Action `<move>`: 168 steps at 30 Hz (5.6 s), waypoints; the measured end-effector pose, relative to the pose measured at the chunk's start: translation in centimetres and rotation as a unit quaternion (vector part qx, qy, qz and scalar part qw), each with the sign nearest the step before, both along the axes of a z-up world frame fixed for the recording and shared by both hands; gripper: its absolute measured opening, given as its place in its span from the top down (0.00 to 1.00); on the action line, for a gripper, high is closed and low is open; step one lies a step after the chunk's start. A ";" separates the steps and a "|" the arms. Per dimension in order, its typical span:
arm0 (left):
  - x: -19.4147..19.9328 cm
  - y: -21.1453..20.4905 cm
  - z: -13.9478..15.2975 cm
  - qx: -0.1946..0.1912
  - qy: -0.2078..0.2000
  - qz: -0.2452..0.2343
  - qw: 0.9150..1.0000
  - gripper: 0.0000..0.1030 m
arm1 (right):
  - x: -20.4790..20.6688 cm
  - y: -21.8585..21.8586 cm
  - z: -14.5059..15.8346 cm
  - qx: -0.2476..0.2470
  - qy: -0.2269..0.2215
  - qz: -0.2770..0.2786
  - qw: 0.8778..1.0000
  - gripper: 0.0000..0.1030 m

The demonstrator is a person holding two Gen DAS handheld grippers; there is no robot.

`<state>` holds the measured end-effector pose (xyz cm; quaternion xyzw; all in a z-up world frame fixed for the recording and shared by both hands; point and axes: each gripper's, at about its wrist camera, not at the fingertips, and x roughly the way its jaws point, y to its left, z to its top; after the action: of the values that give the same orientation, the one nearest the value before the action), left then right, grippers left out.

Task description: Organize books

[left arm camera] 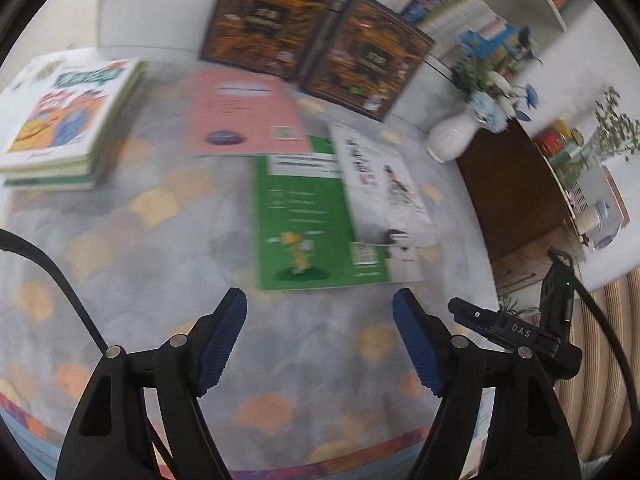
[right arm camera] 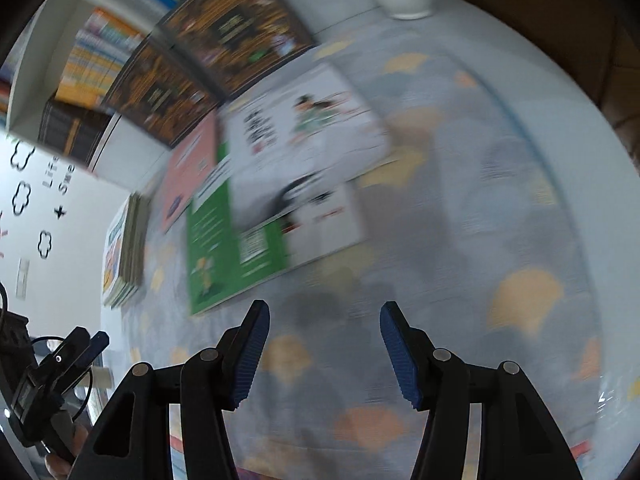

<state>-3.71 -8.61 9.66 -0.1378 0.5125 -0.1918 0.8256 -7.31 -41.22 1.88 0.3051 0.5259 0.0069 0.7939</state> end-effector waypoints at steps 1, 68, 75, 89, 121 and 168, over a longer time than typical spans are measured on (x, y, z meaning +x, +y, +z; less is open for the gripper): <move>0.2 -1.0 -0.1 -0.003 0.000 -0.004 1.000 0.28 | -0.1 -1.1 0.0 0.003 0.001 -0.005 1.000 0.46; -8.0 -6.2 -9.5 -0.145 0.128 0.029 0.981 0.45 | -5.9 1.7 -4.8 -0.109 -0.022 0.196 0.974 0.74; -7.0 -6.3 -6.6 -0.263 0.120 0.017 0.957 0.49 | -5.9 -0.2 -5.5 -0.027 -0.016 0.163 0.986 0.73; -5.9 -7.2 -9.9 -0.225 0.161 0.063 0.959 0.88 | -5.8 -2.6 -6.3 0.092 0.015 0.099 0.991 0.60; -4.9 -8.5 -5.7 -0.091 0.109 -0.011 0.990 0.88 | -6.0 2.6 1.0 -0.049 -0.071 0.188 0.978 0.77; 12.7 32.7 -0.7 -0.104 -0.043 0.150 0.982 0.85 | 19.5 46.6 6.7 -0.105 -0.157 0.374 0.908 0.73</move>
<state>9.03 24.06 8.93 -0.2894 0.4272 -0.1236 0.8476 12.16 5.42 8.63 -0.0039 0.4673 0.2957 0.8332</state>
